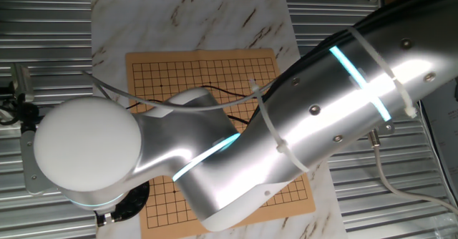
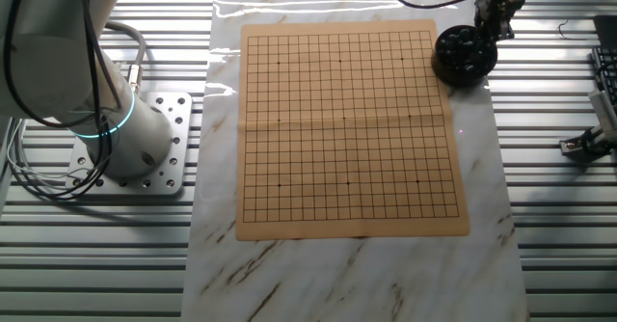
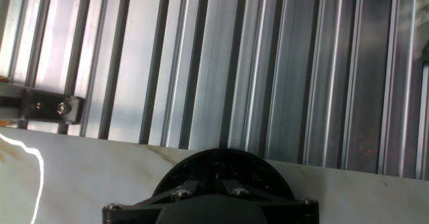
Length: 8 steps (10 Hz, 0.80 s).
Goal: Play the first move as black on the 3-4 point in the upper right corner of the Go board
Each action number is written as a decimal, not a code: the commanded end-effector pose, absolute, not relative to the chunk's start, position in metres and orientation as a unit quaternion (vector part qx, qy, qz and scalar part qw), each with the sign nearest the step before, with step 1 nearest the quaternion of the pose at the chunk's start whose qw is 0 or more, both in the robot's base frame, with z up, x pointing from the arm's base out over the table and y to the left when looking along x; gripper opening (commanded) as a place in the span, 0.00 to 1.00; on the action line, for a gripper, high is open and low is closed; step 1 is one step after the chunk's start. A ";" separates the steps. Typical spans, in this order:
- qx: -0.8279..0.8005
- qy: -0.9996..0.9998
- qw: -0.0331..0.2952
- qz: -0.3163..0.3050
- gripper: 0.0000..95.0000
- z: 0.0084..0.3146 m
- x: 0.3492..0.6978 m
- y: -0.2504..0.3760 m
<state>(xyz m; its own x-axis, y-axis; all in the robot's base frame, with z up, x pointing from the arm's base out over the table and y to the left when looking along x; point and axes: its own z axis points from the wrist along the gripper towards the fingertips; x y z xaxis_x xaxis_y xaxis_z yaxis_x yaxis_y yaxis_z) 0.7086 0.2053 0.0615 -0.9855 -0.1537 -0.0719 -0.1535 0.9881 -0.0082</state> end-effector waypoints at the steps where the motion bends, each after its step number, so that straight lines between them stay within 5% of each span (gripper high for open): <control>1: -0.079 0.996 0.036 -0.001 0.00 0.066 0.706 0.205; 8: -0.083 0.996 0.035 0.003 0.00 0.083 0.691 0.194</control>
